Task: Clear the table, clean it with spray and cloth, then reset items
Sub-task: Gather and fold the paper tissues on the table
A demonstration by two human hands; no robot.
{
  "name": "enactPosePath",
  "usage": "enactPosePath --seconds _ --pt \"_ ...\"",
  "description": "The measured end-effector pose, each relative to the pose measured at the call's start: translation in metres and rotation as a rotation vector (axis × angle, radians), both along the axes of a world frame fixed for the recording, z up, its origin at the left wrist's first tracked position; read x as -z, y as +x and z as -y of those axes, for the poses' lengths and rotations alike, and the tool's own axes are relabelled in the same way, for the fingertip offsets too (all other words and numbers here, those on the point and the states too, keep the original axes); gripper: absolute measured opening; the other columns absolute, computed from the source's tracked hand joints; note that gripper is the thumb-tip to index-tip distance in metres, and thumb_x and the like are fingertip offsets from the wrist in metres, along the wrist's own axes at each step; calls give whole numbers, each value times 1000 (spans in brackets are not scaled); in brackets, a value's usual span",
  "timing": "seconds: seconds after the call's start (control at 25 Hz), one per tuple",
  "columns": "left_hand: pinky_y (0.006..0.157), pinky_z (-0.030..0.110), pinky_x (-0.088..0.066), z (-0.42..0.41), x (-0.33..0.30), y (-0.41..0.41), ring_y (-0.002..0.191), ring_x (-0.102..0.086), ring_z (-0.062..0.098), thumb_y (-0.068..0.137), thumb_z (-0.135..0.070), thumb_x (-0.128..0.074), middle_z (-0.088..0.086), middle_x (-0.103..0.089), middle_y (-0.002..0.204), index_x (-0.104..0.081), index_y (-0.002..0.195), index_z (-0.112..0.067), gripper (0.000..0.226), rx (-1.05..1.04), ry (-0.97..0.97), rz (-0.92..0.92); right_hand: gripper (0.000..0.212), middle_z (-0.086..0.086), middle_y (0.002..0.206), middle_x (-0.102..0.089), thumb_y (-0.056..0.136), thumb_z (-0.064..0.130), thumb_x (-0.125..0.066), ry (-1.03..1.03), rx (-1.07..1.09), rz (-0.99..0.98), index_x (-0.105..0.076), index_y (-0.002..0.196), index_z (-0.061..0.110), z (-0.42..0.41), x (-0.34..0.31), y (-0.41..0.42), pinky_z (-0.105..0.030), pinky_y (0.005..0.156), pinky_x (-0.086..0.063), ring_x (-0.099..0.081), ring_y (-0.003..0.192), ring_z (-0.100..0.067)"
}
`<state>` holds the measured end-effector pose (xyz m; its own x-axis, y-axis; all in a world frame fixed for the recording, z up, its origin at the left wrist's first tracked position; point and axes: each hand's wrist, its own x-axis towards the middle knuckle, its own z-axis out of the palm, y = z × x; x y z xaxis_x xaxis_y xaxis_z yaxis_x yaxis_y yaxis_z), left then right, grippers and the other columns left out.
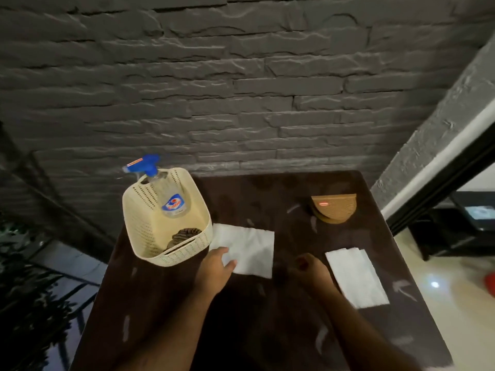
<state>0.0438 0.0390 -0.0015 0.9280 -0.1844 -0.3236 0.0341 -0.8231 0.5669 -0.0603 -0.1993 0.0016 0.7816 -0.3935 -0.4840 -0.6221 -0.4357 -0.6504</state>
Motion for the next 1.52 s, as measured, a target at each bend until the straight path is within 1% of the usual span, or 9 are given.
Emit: enactPosePath --seconds 0.16,0.32,0.48,0.64,0.88,1.08,1.2,1.4,1.52 --pt "105 34 -40 -10 26 15 126 -48 23 88 -36 -65 7 -50 139 -49 136 -16 55 59 88 -100 38 -7 99 -71 77 24 -80 109 219 -54 -66 109 8 -11 37 7 -28 72 -51 -68 91 -22" --pt "104 37 -42 -23 41 28 124 -49 25 87 -32 -65 9 -50 139 -52 134 -13 53 82 134 -118 39 -10 95 -70 77 29 -79 236 396 -83 -62 105 7 -37 59 35 -33 55 -59 -70 76 -22" --pt "101 36 -43 -27 53 32 123 -48 26 86 -37 -64 7 -49 138 -62 123 -14 43 174 201 -80 35 -4 95 -69 76 25 -80 275 419 -94 -59 102 14 -72 64 64 -27 58 -55 -69 81 -21" --pt "104 36 -40 -29 56 31 128 -43 26 86 -41 -62 5 -44 144 -61 125 -19 44 208 231 -55 12 -12 84 -73 71 11 -76 359 444 -121 -70 81 5 -80 67 77 -44 71 -61 -71 76 -28" --pt "94 27 -43 -13 49 8 119 -45 18 88 -40 -60 -2 -49 132 -61 119 -23 34 177 207 7 16 -14 92 -65 84 8 -66 429 485 -80 -62 98 3 -41 51 59 -36 56 -60 -67 75 -26" --pt "90 26 -43 18 45 -16 117 -45 18 89 -39 -58 0 -45 132 -59 119 -25 33 175 275 -40 23 -10 86 -67 77 10 -72 281 441 -110 -56 93 12 -5 55 29 -41 60 -61 -70 69 -25" --pt "89 29 -42 34 41 -23 119 -43 20 89 -45 -54 0 -40 136 -56 121 -27 36 158 419 -58 40 0 93 -63 73 29 -79 164 335 -157 -51 101 19 14 53 11 -41 64 -57 -67 80 -23" --pt "88 32 -45 50 52 -34 119 -46 21 86 -43 -61 -1 -43 141 -52 132 -29 48 220 450 194 42 -3 112 -64 84 35 -66 -238 146 -123 -50 120 20 38 47 -3 -38 74 -55 -65 94 -24" --pt "86 38 -47 58 61 -39 119 -49 24 80 -36 -70 -1 -50 138 -61 124 -31 46 333 451 211 48 -6 123 -58 87 33 -60 -247 -154 -89 -46 132 25 38 47 1 -40 80 -55 -63 103 -27"
